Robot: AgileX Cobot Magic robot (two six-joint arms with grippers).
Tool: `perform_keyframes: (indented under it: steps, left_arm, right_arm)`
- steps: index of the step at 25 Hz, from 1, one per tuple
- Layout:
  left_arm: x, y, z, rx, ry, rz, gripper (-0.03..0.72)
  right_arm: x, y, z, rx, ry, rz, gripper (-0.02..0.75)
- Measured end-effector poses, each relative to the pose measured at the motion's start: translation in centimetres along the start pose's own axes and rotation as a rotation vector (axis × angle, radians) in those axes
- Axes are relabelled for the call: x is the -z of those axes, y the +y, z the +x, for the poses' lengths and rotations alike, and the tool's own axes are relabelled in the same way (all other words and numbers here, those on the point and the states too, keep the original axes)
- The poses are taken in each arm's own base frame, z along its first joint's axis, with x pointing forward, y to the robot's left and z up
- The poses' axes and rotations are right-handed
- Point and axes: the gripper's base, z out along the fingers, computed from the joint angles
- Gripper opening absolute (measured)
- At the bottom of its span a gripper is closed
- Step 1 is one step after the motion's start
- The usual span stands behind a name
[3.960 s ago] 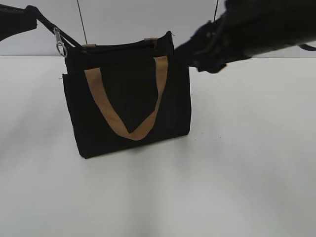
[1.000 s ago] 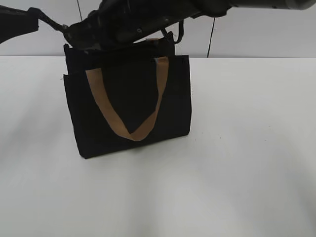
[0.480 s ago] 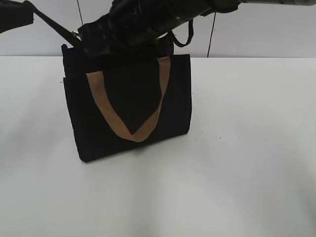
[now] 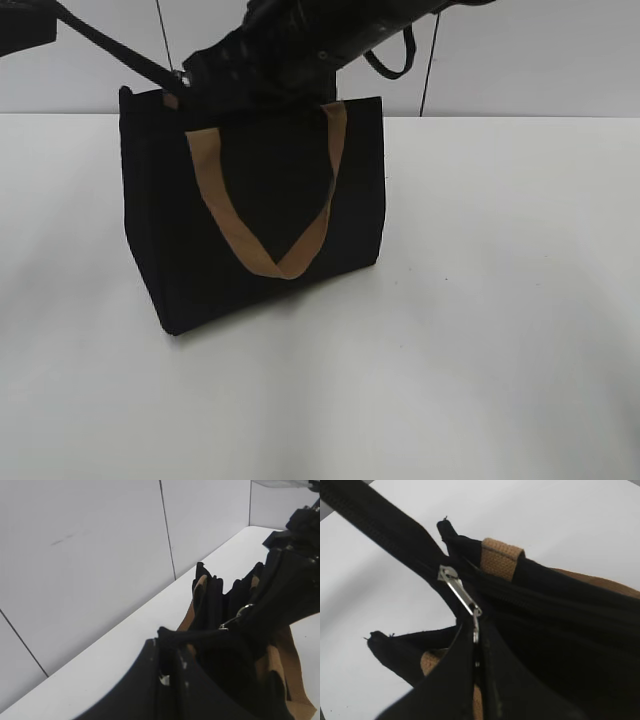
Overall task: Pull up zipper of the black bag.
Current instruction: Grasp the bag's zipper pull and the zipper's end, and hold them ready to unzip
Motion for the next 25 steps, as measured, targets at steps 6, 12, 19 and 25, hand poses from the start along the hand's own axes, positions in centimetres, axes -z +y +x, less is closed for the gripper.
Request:
perform_keyframes:
  steps: [6,12,19,25]
  left_arm:
    - [0.0,-0.1,0.0,-0.002,0.001,0.005,0.022]
    - [0.0,0.1,0.0,0.001,0.007,-0.02,0.022]
    - [0.0,0.1,0.0,-0.003,0.009,-0.015,0.022]
    - [0.0,0.1,0.0,0.0,0.008,-0.02,0.022]
  right_arm:
    - [1.0,-2.5,0.1,-0.063,0.021,0.032,-0.015]
    - [1.8,-4.6,0.3,-0.093,0.039,0.066,-0.015]
    - [3.3,-6.0,0.2,-0.125,0.033,0.102,-0.015]
    - [5.0,-9.1,0.5,-0.168,0.037,0.182,-0.015]
